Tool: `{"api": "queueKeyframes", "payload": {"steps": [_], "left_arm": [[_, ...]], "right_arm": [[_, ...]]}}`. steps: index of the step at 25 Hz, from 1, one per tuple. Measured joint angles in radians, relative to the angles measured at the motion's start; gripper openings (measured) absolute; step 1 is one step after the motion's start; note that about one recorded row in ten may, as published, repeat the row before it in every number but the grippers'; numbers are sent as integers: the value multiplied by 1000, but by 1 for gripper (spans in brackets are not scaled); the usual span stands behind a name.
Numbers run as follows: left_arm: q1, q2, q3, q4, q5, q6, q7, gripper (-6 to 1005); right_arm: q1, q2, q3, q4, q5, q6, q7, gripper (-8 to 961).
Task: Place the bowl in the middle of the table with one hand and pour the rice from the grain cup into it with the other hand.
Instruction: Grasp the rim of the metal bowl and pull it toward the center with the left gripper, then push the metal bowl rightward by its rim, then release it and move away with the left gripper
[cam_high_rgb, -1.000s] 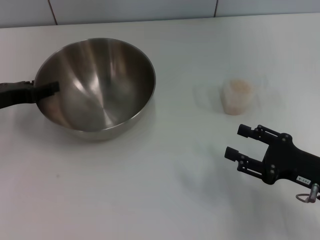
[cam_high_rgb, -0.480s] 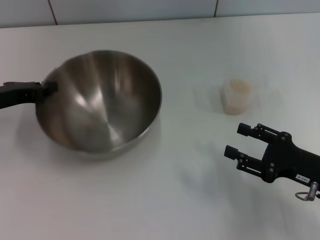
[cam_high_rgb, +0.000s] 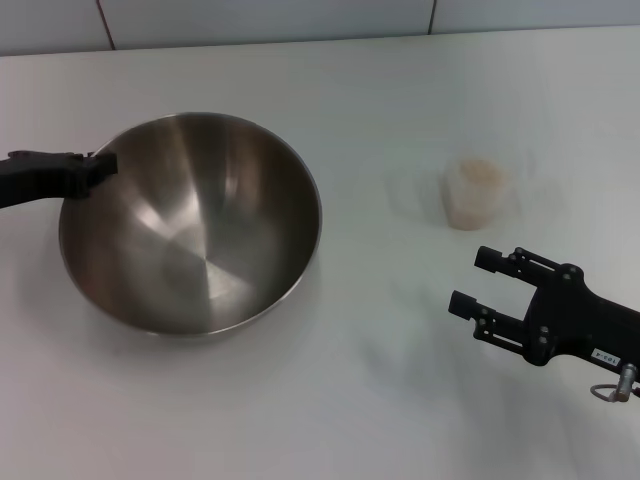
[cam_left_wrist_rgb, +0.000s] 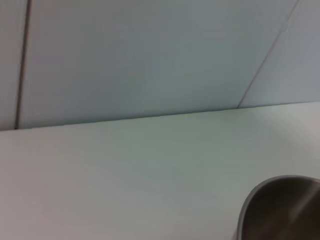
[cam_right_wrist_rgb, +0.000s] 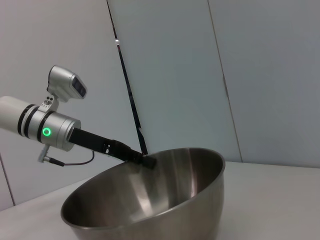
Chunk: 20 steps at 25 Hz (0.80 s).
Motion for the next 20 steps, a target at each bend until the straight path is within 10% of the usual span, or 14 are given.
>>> {"api": "queueKeyframes", "payload": {"steps": [20], "left_arm": [[-134, -6, 113, -3, 2, 19, -26, 45]], "right_arm": [[-1, 1, -4, 2, -2, -1, -4, 707]]}}
